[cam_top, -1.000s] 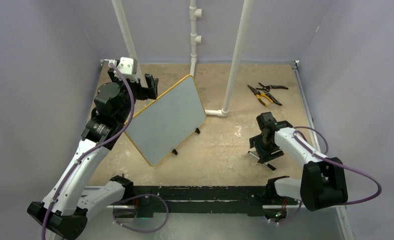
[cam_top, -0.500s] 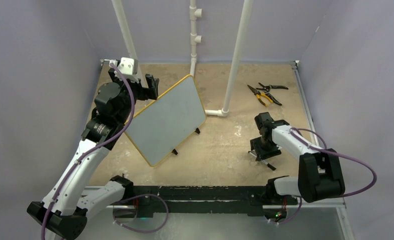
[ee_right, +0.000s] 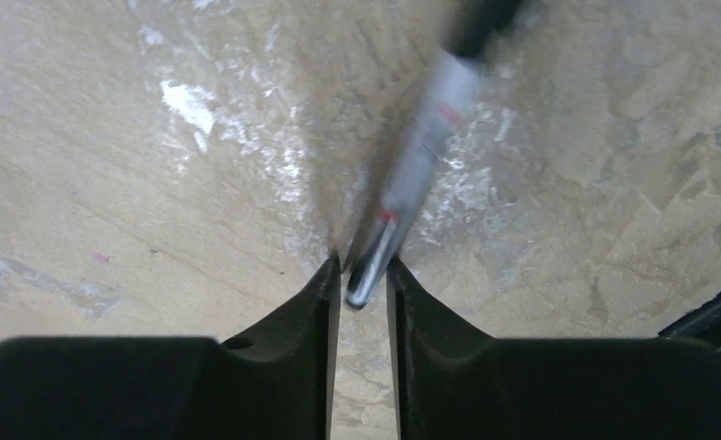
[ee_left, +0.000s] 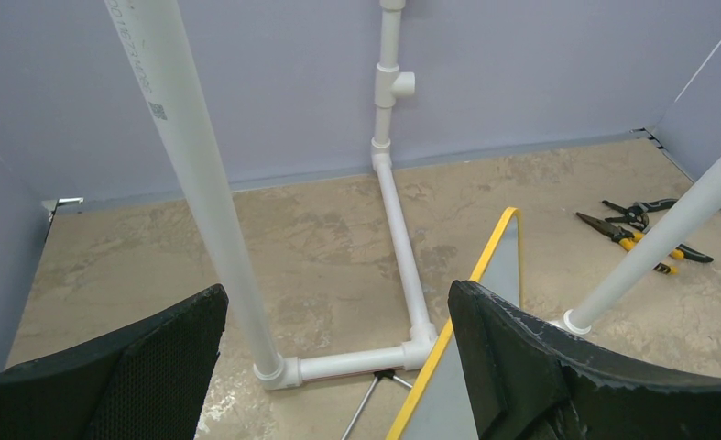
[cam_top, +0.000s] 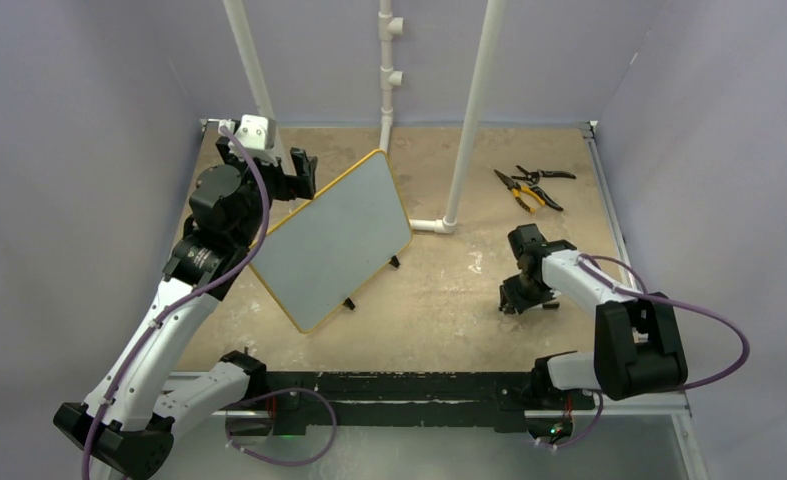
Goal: Write a sentence on the whiteboard
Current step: Pick up the whiteboard marker at the center of the board.
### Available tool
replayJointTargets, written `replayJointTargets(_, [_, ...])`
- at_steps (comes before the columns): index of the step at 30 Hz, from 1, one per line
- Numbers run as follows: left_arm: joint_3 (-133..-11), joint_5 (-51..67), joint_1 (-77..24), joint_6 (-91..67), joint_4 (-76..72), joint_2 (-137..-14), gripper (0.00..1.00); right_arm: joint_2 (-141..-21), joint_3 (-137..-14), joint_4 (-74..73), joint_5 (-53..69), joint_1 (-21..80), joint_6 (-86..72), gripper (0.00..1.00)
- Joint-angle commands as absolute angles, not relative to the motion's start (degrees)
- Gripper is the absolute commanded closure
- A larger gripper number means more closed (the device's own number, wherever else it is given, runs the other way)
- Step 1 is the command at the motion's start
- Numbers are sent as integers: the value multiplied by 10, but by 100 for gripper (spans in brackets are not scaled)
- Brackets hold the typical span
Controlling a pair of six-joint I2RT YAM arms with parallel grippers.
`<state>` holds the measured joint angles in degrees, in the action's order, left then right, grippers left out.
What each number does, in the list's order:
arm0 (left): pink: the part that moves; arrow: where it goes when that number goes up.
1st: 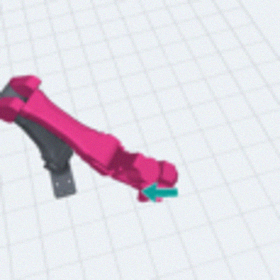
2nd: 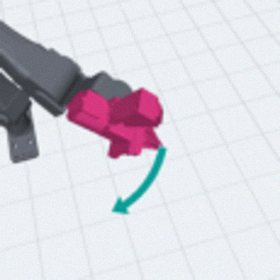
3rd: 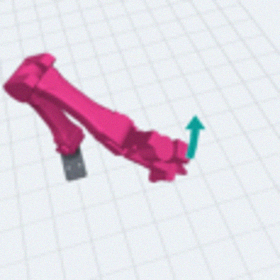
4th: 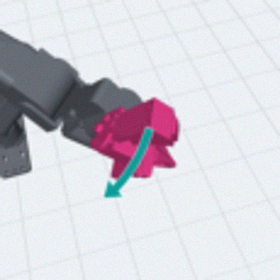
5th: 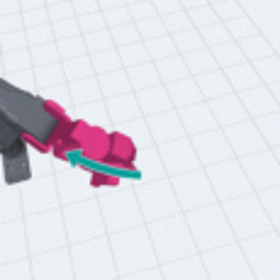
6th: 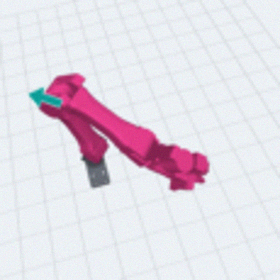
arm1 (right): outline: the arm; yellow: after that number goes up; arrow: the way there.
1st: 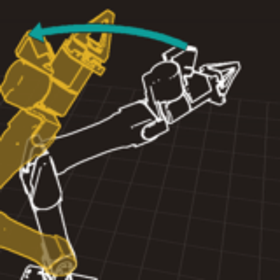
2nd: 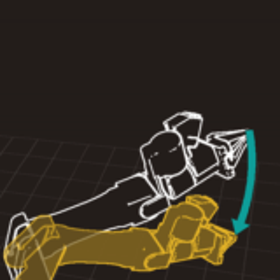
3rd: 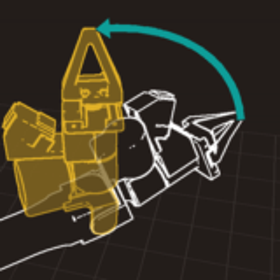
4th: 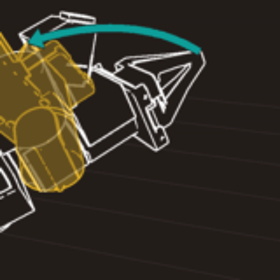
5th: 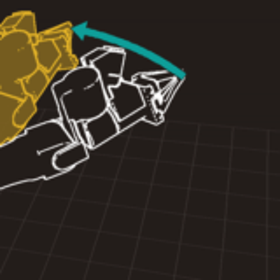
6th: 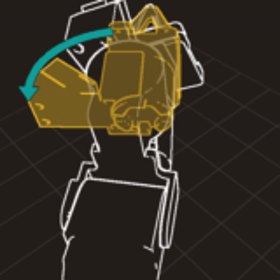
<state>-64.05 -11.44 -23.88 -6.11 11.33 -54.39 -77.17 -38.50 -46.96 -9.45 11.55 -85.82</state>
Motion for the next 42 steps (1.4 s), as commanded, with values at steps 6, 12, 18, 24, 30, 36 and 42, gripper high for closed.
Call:
replayJointTargets(6, [-654,-118,-243,-47,100,-542,10,-798,-383,-356,-99,120,-791,100])
replayJointTargets(12, [-686,-107,-243,-55,118,-554,10,-794,-417,-324,-120,151,-695,100])
replayJointTargets(18, [-724,-59,-243,-73,140,-580,10,-749,-378,-251,-80,192,-624,100])
replayJointTargets(24, [-772,42,-244,-115,156,-625,14,-650,-317,-162,-28,236,-561,100])
replayJointTargets(30, [-784,142,-270,-170,137,-669,17,-561,-291,-100,15,274,-496,100])
replayJointTargets(36, [-754,255,-289,-262,52,-695,17,-452,-258,-35,86,323,-462,100])
replayJointTargets(42, [-731,268,-328,-304,13,-721,17,-361,-263,-18,134,367,-384,100])
